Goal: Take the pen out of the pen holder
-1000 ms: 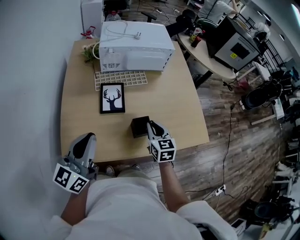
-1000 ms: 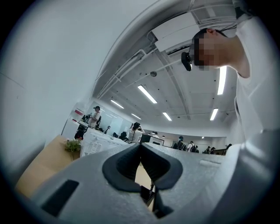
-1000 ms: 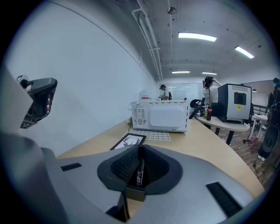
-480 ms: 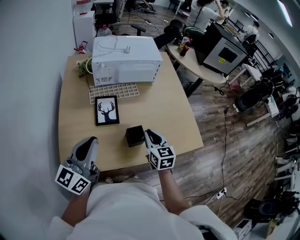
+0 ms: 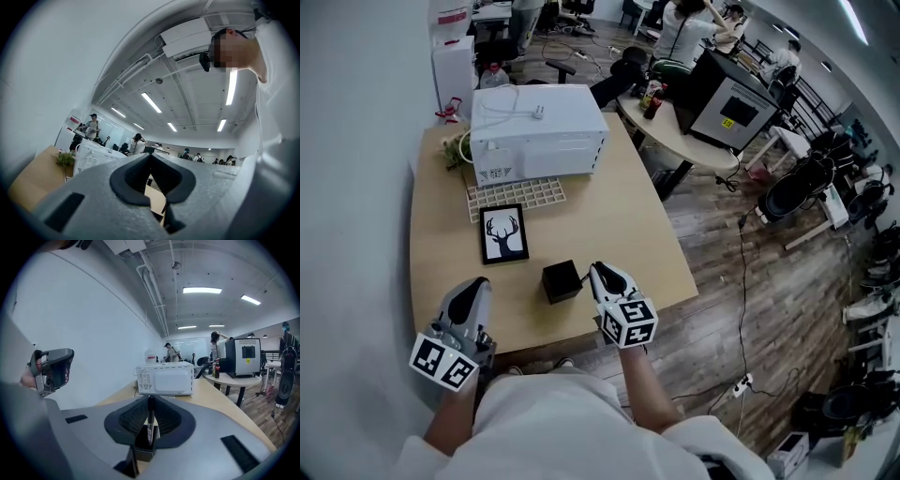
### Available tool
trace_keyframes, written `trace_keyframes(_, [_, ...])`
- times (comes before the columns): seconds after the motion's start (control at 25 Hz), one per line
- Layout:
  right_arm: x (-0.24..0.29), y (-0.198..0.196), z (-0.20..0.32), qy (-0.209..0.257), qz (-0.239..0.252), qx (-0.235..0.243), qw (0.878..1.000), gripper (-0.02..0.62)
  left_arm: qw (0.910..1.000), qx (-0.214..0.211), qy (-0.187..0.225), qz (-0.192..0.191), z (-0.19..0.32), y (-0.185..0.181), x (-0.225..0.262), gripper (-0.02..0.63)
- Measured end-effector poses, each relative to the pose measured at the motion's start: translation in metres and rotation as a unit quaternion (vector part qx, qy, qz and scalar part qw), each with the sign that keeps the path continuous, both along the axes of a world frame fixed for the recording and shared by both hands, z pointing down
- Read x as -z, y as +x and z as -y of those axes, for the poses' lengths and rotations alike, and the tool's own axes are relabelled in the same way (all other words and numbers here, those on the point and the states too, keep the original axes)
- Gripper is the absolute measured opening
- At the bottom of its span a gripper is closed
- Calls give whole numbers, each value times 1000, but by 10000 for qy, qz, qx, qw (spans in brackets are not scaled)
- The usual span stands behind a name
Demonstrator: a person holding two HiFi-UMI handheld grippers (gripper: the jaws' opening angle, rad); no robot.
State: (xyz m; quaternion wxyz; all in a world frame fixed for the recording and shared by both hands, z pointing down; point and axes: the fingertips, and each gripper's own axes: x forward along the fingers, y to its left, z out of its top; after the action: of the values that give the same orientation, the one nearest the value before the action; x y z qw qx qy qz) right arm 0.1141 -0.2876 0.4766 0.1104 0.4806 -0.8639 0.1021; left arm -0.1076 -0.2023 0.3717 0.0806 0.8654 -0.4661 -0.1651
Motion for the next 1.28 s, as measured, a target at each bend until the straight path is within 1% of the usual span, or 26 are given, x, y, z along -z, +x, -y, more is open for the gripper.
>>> trace_keyframes(0.12, [15,12,-2,120,12,-77,9999,41,10000,29,61,6,6,0,2,14])
trace_keyframes(0.4, [49,39,-11,380,119,-322,9987,41,9998,-52,174,63,12,7,9,14])
trace_keyframes(0.6, [73,48,-17,600,173,-367,9974,41,9998,-54,169,49,20,7,6,14])
trace_keyframes(0.84, [98,60,-26,801,235,-460,9954,41,9996,-92,272,45,25,12,13,14])
trace_keyframes(0.96, [118,63,-32,1008,261,-450,9936,41,9994,-44,348,68,25,8,18,14])
trace_keyframes(1.16, [157,75,-39,1480,318,-446,9875,41,9990,98,430,118,23,-1,24,14])
trace_keyframes(1.28, [173,83,-46,1664,296,-479,9845,41,9986,199,465,157,18,-9,29,14])
